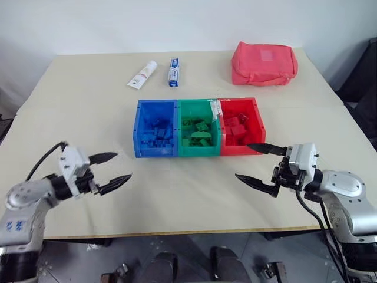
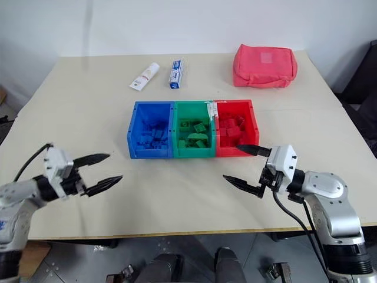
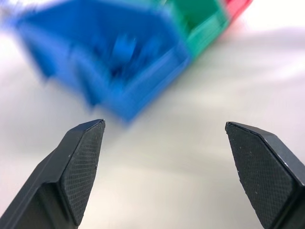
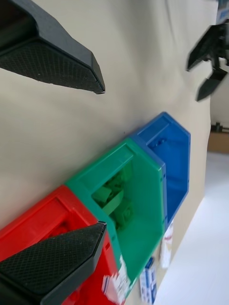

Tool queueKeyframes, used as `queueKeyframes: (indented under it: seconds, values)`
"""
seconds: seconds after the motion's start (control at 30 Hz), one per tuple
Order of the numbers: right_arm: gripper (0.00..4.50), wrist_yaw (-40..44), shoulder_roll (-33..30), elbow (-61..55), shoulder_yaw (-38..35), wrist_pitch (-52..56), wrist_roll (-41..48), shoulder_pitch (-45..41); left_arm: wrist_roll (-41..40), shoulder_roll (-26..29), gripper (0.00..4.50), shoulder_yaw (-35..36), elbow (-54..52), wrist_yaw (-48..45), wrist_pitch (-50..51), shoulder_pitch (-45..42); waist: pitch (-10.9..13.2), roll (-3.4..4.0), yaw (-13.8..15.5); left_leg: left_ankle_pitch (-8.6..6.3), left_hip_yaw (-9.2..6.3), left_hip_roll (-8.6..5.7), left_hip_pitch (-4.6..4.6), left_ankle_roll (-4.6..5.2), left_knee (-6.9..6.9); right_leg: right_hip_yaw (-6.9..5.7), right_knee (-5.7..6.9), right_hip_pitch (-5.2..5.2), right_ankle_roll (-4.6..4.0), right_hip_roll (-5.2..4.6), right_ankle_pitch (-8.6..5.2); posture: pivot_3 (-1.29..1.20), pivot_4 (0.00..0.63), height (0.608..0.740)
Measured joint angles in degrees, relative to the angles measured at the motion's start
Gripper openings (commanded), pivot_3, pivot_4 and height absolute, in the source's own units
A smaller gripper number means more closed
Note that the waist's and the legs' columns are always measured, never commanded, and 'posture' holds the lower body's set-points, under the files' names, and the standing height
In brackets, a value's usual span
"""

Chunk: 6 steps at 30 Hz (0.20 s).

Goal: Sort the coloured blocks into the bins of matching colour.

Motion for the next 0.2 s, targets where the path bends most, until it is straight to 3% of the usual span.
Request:
queueKeyframes:
  seconds: [0.2]
  values:
    - [4.5,1.8,0.3,2.5,2.0,-2.0,-1.4,-0.2,2.2,-1.4,4.29,0.8,1.1,3.2,-6.3,0.5,0.0,0.0,1.0,-0.02,0.01,-0.07,-0.02,0.03,0.02,-0.01,-0.01,0.0,0.0,-0.01,0.0,0.0,0.15,0.74]
